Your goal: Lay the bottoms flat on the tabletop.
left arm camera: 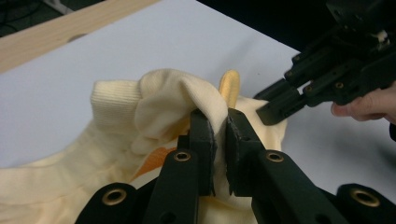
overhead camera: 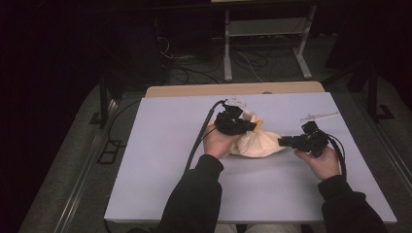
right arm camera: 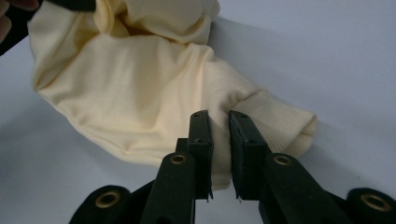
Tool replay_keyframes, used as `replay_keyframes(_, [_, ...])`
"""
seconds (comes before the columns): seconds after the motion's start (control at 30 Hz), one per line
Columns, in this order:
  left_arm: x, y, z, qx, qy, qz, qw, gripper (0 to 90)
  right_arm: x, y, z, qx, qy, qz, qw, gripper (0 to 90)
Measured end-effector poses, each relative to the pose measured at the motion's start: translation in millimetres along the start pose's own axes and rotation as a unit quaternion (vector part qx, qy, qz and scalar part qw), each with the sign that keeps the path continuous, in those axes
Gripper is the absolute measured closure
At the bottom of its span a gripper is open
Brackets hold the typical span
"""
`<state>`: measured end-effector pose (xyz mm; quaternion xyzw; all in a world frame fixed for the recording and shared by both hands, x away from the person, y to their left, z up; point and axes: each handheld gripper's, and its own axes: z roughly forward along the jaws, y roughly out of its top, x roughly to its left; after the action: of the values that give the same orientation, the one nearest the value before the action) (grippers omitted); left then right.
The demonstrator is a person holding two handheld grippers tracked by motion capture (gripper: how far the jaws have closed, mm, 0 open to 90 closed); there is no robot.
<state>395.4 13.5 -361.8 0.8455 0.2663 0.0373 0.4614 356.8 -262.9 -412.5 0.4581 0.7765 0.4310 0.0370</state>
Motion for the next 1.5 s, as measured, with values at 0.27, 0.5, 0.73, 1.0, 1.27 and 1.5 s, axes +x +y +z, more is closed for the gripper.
replay_keyframes(0.27, [-6.2,-4.2,7.3,-0.003,-0.008,0.0,1.0,81.2,0.5,-4.4,-5.0,-0.011,-0.008,0.003,0.9999,71.5])
replay_keyframes(0.5, [-15.5,-10.5,18.6,0.004,-0.019,0.006,0.9998,81.1,-2.6,-2.7,-15.7,-0.052,0.031,0.028,0.9978,65.9])
replay_keyframes(0.73, [-30.2,-16.9,34.8,0.018,-0.031,0.018,0.9992,81.1,-5.8,-1.6,-21.0,-0.073,0.045,0.04,0.9955,56.5])
replay_keyframes(1.0, [-48.2,-24.0,50.9,0.041,-0.032,0.043,0.9977,81.0,-5.0,1.6,-25.1,-0.087,0.058,0.044,0.9935,52.3])
replay_keyframes(1.27, [-61.4,-28.9,64.1,0.055,-0.035,0.063,0.9959,80.9,1.4,3.2,-13.7,-0.063,0.075,0.034,0.9946,50.4])
replay_keyframes(1.5, [-70.3,-31.5,70.4,0.062,-0.046,0.08,0.9938,80.8,2.0,0.5,2.2,-0.016,0.075,0.021,0.9968,62.3])
